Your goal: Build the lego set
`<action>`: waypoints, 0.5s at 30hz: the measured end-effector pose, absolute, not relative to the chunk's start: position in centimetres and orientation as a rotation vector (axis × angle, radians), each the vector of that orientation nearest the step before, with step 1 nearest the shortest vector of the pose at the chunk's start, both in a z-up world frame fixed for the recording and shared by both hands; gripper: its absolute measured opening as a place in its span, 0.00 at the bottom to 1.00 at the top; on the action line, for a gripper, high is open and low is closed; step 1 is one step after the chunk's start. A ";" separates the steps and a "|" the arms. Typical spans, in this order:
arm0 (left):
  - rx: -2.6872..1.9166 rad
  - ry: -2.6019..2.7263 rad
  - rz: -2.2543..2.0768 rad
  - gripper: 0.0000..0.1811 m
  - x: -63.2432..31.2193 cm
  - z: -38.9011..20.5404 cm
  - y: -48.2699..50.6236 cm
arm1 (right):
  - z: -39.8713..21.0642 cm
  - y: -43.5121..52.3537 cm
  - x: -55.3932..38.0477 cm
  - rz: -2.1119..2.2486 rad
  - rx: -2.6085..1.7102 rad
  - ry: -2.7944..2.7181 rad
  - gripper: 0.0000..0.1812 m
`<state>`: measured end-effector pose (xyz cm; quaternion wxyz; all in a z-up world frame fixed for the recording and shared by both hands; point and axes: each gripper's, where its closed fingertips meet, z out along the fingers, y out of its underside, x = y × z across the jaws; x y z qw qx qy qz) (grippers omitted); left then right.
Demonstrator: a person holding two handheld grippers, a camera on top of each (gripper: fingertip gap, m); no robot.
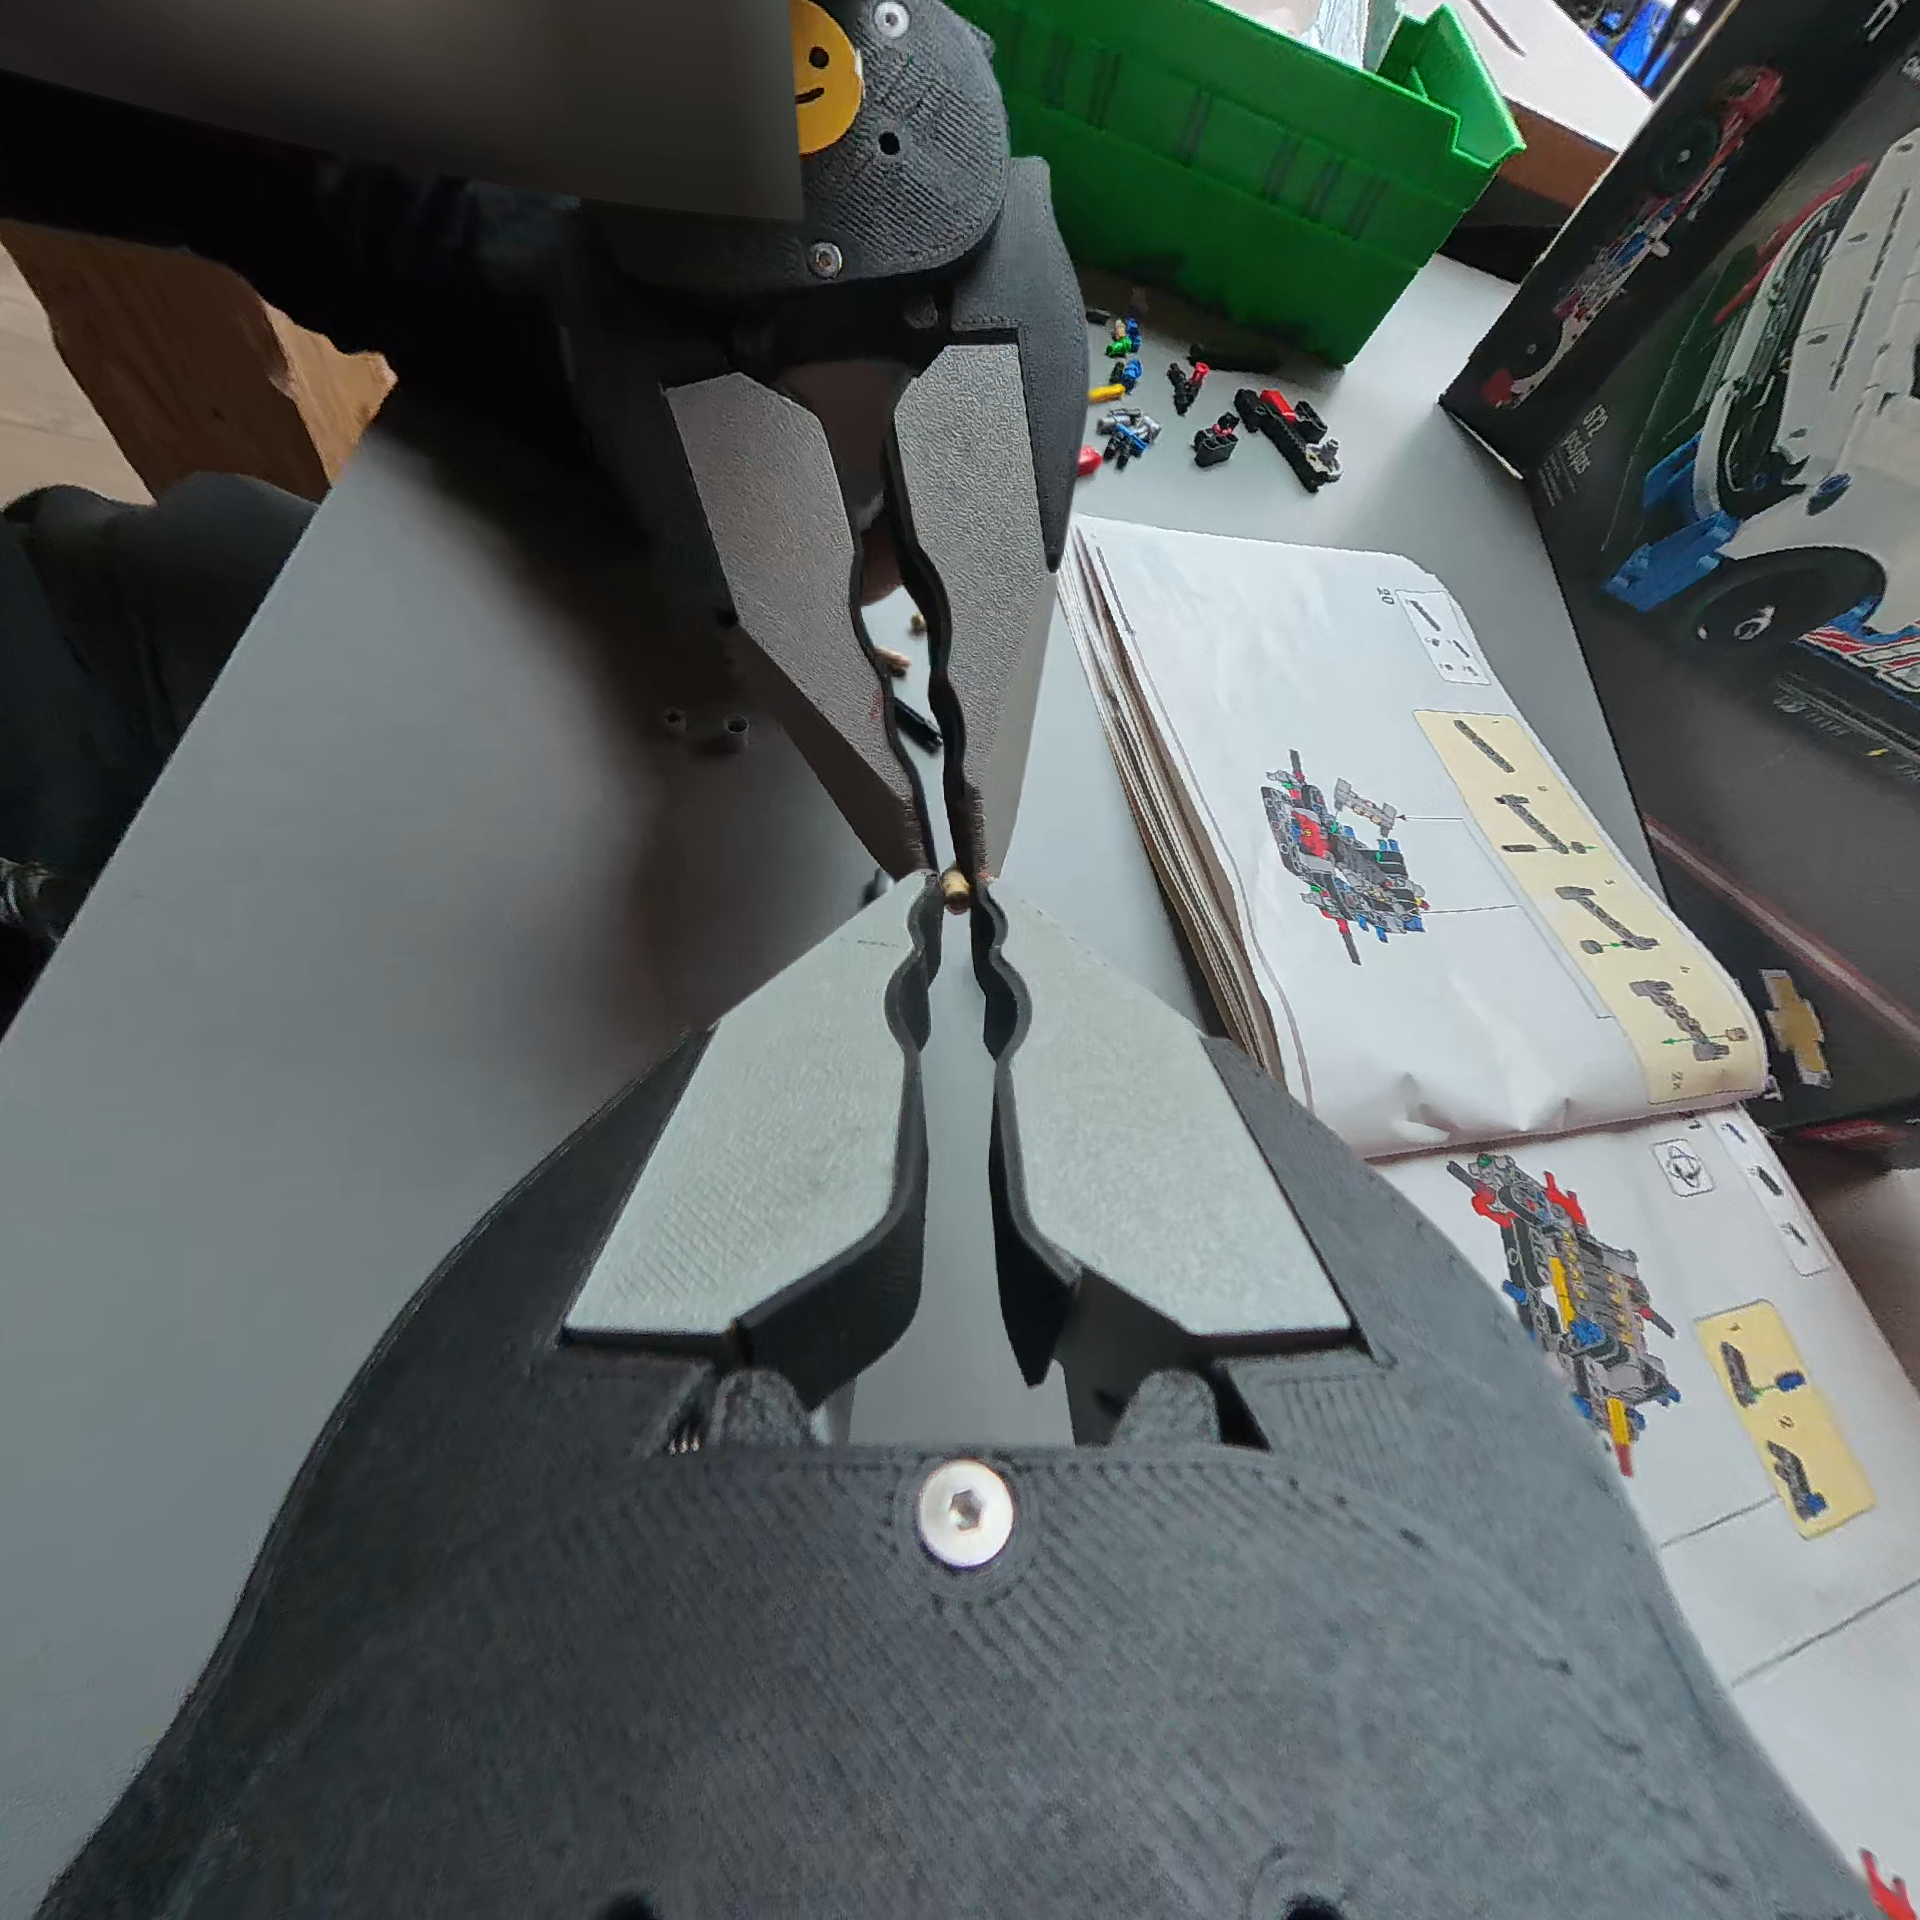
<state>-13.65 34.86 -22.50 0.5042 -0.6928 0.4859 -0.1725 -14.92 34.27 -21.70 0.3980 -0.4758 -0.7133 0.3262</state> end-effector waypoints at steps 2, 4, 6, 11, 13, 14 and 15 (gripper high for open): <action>-1.728 1.151 -0.411 0.07 -14.2 -23.2 35.4 | -22.0 34.8 -14.8 0.789 -1.228 -1.812 0.01; -1.789 1.145 -0.381 0.14 -14.9 -24.2 36.0 | -22.2 35.5 -14.6 0.791 -1.279 -1.801 0.01; -1.852 1.139 -0.361 0.16 -15.6 -25.3 36.5 | -22.5 36.2 -14.3 0.798 -1.338 -1.805 0.01; -1.996 1.131 -0.348 0.07 -16.6 -27.3 37.6 | -23.4 37.7 -14.6 0.683 -1.399 -1.906 0.01; -2.030 1.162 -0.352 0.06 -16.6 -27.9 37.6 | -24.3 38.1 -14.9 0.608 -1.405 -1.982 0.01; -2.041 1.170 -0.366 0.06 -16.5 -28.1 37.6 | -24.7 38.2 -15.0 0.585 -1.402 -2.021 0.01; -2.043 1.174 -0.376 0.06 -16.4 -28.1 37.6 | -25.1 38.1 -15.1 0.571 -1.407 -2.060 0.01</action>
